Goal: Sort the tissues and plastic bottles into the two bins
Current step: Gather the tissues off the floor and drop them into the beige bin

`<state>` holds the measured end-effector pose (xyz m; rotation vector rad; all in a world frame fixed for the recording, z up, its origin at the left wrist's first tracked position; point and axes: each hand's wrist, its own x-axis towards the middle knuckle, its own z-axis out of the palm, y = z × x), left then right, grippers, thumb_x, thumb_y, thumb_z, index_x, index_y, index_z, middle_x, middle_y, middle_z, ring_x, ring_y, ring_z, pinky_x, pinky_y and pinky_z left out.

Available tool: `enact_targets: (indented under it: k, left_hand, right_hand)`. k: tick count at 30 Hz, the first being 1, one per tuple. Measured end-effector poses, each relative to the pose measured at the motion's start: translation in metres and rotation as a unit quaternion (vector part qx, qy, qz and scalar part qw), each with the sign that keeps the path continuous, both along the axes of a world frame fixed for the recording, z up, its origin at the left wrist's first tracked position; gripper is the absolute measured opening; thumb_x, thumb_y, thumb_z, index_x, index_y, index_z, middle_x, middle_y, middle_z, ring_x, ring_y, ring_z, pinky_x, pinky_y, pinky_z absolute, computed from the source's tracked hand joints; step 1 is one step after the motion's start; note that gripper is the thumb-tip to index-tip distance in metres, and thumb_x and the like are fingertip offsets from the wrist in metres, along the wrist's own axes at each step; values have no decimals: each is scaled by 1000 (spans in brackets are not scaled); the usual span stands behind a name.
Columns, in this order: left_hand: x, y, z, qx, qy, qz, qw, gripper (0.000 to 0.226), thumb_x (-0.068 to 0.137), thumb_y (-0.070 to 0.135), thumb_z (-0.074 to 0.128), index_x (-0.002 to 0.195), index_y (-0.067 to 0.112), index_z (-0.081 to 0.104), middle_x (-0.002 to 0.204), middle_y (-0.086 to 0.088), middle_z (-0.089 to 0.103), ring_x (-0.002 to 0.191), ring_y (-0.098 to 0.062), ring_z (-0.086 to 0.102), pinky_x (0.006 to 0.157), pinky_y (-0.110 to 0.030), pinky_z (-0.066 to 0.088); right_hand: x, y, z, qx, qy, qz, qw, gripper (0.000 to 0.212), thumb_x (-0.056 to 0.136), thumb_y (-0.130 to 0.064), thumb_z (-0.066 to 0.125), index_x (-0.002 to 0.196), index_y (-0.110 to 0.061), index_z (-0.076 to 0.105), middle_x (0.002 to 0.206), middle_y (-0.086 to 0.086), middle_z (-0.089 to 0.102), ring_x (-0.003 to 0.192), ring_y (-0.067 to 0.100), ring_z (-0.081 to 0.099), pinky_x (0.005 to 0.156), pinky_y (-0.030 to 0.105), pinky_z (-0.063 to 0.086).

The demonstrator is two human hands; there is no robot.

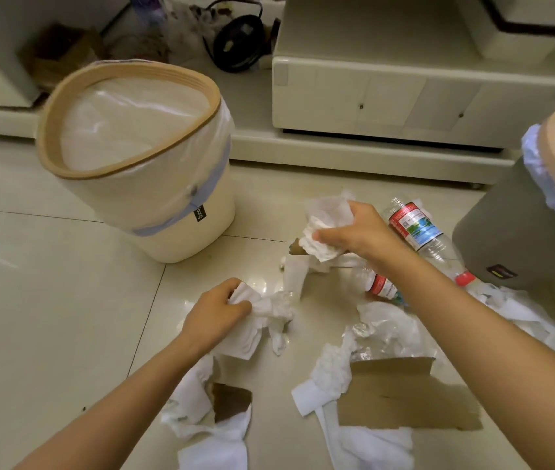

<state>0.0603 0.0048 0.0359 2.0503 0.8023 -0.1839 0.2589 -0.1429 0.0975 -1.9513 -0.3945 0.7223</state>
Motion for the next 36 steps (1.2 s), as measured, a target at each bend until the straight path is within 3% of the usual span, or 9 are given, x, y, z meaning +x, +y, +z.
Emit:
enact_targets:
  k: [2,6,9,11,18,22,29,34,36]
  left_hand:
    - [-2,2,9,-4,-8,11,1000,11,84,26,54,93,22,59,87,0,63,82,-20,59,72,-39,51]
    - [-4,14,32,-19,-39,58,997,22,71,31,51,85,18,60,84,-5,65,81,-28,60,71,-43,50]
    - [-3,28,55,-38,-86,101,990,11,79,21,56,86,25,63,84,3,66,83,-21,62,73,-37,50]
    - [0,38,76,-35,-126,124,984,17,83,13,56,89,27,64,86,6,66,83,-15,62,70,-29,48]
    - [25,79,148,13,-266,151,952,16,83,13,56,87,26,65,81,9,65,74,-5,59,64,-23,46]
    - [48,105,182,48,-299,171,938,16,85,20,54,98,24,62,87,8,63,79,-9,57,63,-26,44]
    - [62,165,200,52,-265,228,936,20,76,33,53,95,32,57,95,4,61,92,-21,59,87,-47,52]
    - [52,185,182,37,-236,224,945,6,89,26,56,94,24,58,87,5,61,86,-17,61,81,-39,54]
    - [47,188,173,28,-226,239,944,17,89,32,57,101,21,58,92,2,61,84,-15,60,81,-40,55]
  right_hand:
    - [-5,2,9,1,-17,3,1000,35,72,-7,77,97,-21,59,91,-4,67,82,10,65,74,27,55]
    - [-15,7,22,2,-35,15,999,34,71,-6,76,92,-26,59,94,0,69,86,16,67,80,36,57]
    - [-20,14,36,5,-61,24,998,32,71,-6,76,92,-25,60,95,1,69,86,17,66,80,37,56]
    - [-23,19,47,10,-81,30,996,31,72,-6,75,86,-29,59,91,-2,68,86,16,66,80,37,56]
    - [-36,44,83,68,-111,19,991,34,76,-6,74,79,-35,55,80,-9,63,73,6,62,64,24,54]
    - [-38,55,94,79,-102,-8,992,34,75,-7,74,82,-34,56,83,-7,63,77,13,63,70,37,57]
    - [-42,59,102,77,-92,-23,993,31,74,-7,74,87,-30,59,88,-1,67,83,21,67,78,47,57]
    - [-46,65,102,72,-89,-26,993,33,73,-6,75,88,-31,60,87,-2,68,82,20,67,79,48,57]
    - [-49,68,103,77,-88,-21,993,34,73,-5,75,86,-32,59,86,-3,67,82,19,67,79,47,57]
